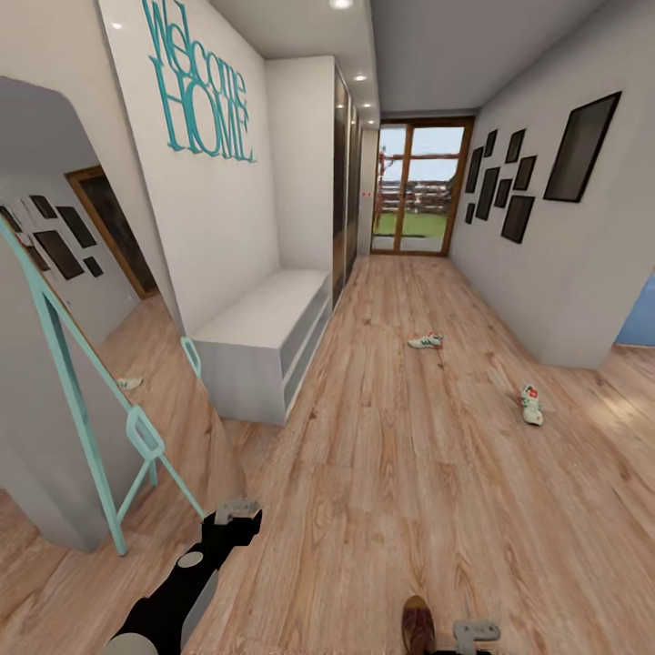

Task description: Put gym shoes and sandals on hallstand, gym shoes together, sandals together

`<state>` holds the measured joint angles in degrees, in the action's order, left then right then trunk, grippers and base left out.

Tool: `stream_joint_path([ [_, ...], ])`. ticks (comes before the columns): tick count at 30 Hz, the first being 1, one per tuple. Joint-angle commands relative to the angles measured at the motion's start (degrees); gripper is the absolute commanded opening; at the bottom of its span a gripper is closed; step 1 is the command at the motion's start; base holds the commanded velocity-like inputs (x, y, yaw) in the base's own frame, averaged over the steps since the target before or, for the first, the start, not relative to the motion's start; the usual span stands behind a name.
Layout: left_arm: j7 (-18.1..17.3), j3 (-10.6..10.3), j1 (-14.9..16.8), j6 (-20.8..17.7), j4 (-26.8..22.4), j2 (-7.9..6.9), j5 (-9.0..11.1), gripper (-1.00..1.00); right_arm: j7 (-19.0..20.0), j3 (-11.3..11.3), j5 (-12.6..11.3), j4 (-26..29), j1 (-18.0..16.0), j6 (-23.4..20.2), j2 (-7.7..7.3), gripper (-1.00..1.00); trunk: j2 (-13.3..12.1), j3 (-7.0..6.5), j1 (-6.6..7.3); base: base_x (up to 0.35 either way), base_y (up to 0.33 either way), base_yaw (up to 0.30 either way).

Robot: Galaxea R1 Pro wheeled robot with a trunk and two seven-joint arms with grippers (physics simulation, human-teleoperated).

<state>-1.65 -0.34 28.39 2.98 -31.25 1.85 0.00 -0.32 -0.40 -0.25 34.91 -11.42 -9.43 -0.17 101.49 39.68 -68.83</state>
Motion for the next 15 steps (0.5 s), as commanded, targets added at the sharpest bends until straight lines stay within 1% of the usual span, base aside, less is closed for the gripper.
stream_joint_path([
  [1, -0.1, 0.0, 0.0, 0.2, 0.0, 0.00, 0.0, 1.00, 0.0, 0.0, 0.0, 0.0, 0.0, -0.3, 0.00, 1.00, 0.4, 0.33, -0.22, 0.000, 0.000, 0.120],
  [15, -0.1, 0.0, 0.0, 0.2, 0.0, 0.00, 0.0, 1.00, 0.0, 0.0, -0.1, -0.3, 0.0, -0.3, 0.01, 1.00, 6.1, 4.16, -3.29, 0.000, 0.000, 0.121],
])
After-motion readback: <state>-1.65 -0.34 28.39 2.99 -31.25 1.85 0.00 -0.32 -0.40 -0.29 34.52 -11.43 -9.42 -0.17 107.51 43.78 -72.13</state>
